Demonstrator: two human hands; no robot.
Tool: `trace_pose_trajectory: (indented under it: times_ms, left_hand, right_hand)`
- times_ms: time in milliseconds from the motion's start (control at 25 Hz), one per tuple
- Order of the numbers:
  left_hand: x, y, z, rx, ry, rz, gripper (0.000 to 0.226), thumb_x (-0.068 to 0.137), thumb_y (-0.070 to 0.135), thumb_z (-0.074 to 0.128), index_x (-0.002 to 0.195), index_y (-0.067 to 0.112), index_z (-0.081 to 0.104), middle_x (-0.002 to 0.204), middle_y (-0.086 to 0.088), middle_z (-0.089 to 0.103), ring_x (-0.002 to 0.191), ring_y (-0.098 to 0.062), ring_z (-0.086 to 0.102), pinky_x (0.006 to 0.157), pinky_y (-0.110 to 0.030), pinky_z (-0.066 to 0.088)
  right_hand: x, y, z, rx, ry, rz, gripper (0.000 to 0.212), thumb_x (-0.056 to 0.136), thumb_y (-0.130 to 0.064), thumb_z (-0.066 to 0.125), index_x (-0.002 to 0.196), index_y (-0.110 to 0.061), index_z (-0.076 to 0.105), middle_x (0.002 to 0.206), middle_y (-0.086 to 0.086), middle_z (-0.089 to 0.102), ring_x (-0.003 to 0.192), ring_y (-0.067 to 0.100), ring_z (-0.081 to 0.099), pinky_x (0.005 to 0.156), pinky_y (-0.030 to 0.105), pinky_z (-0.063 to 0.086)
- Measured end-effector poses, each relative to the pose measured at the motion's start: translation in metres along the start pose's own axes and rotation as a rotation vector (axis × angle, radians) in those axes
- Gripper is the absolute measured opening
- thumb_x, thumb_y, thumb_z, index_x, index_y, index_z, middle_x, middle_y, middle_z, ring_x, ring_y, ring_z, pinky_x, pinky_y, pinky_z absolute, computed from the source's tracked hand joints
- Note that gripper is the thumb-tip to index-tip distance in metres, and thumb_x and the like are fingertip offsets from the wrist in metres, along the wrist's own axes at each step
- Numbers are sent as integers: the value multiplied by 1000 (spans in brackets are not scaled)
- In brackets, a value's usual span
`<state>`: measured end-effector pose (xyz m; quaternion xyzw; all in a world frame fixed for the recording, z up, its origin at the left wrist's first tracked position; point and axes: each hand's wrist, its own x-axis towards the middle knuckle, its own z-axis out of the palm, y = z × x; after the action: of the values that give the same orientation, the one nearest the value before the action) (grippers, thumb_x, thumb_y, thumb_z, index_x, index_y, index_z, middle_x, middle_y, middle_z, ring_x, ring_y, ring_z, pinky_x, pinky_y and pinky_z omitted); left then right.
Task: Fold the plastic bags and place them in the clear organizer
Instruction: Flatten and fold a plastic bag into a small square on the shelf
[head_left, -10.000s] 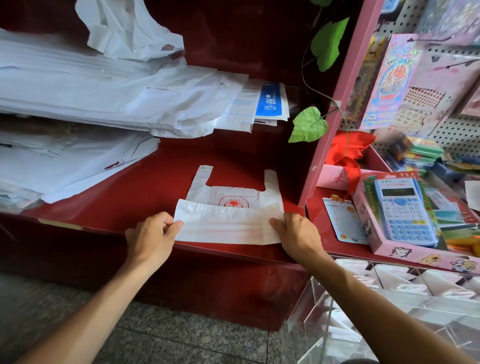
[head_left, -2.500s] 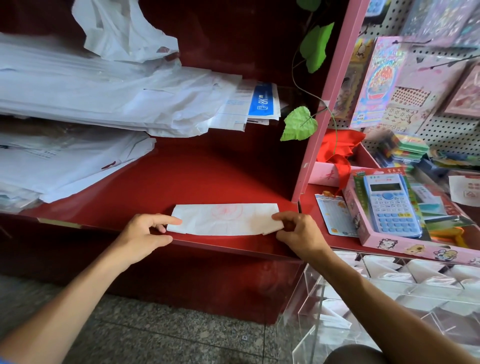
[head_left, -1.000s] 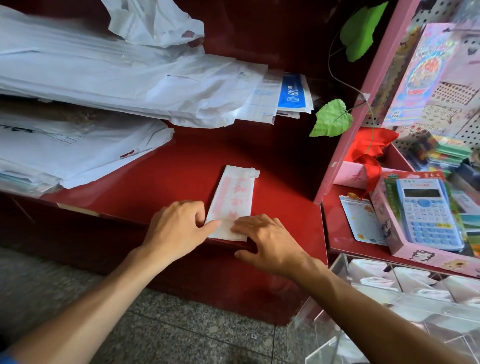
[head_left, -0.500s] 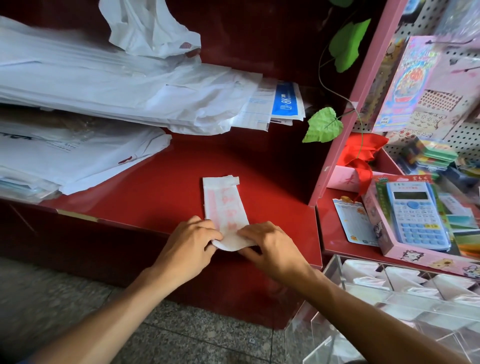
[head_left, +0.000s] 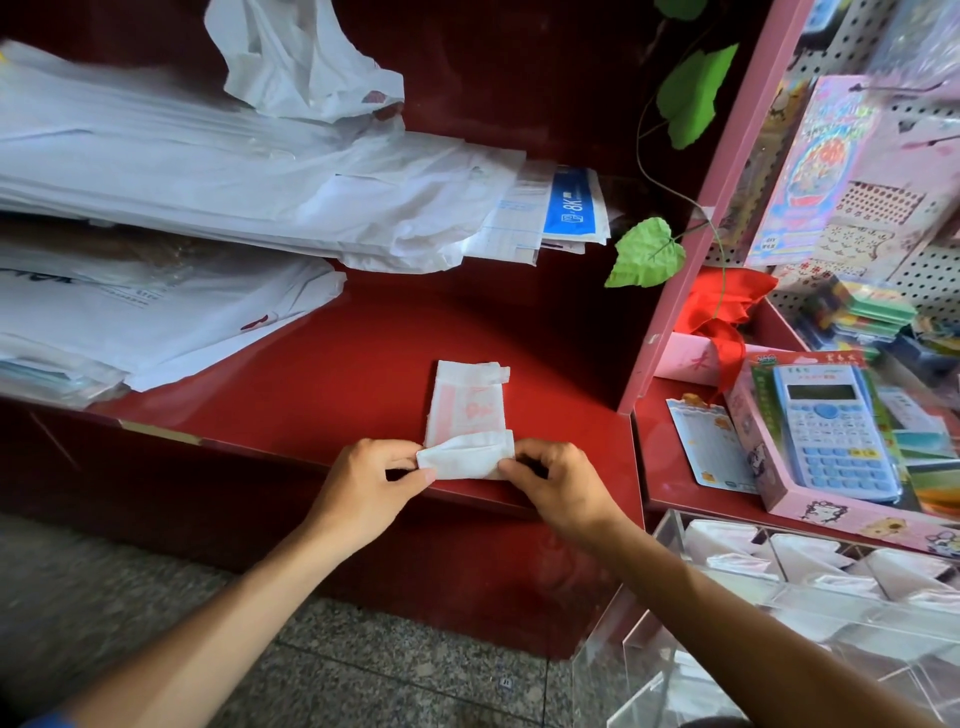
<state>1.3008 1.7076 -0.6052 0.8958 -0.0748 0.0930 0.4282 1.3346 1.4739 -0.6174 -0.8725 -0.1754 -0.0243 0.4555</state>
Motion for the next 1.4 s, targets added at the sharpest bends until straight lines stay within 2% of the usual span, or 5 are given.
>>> trace_pose_trajectory:
  times_ms: [360,760,1000,1160,1400]
  left_hand:
    - [7,-11,3,158,-106,39,40,74,63,49,81,34,76,94,29,62,88,-7,58,86,-35,43]
    - [-5,-11,5,493,-69,381,42,73,3,80,110,22,75,102,14,63,81,-13,49,71,-36,53]
    - [-2,-13,3,364,-33,362,26,82,4,75,106,15,77,102,11,71,81,-9,54,78,-25,47]
    - [-1,-8,1,155,15,156,28,90,45,57,90,25,77,78,12,70,75,-11,58,74,-29,44]
    - [2,-5,6,20,44,-29,22,75,39,71,70,17,70,63,10,63,63,-5,58,63,-24,43]
  right_hand:
    - [0,2,-5,-59,-80,-72,33,81,-21,79,111,-31,73,89,-15,67,81,6,59,73,16,44]
    - [2,15,1,-437,-72,-347,34,93,-36,58,126,-33,64,129,-10,65,103,16,62,89,38,46]
    - [1,18,2,-491,-50,-344,33,97,-42,45,118,-31,69,123,-13,65,97,18,59,83,40,46]
    - [2,11,-4,-170,-6,-237,17,97,-26,59,102,-23,75,101,-15,74,89,-2,64,87,20,43]
    - [6,2,-1,-102,11,-17,26,96,-21,60,70,-25,58,56,-8,47,53,11,39,52,24,32]
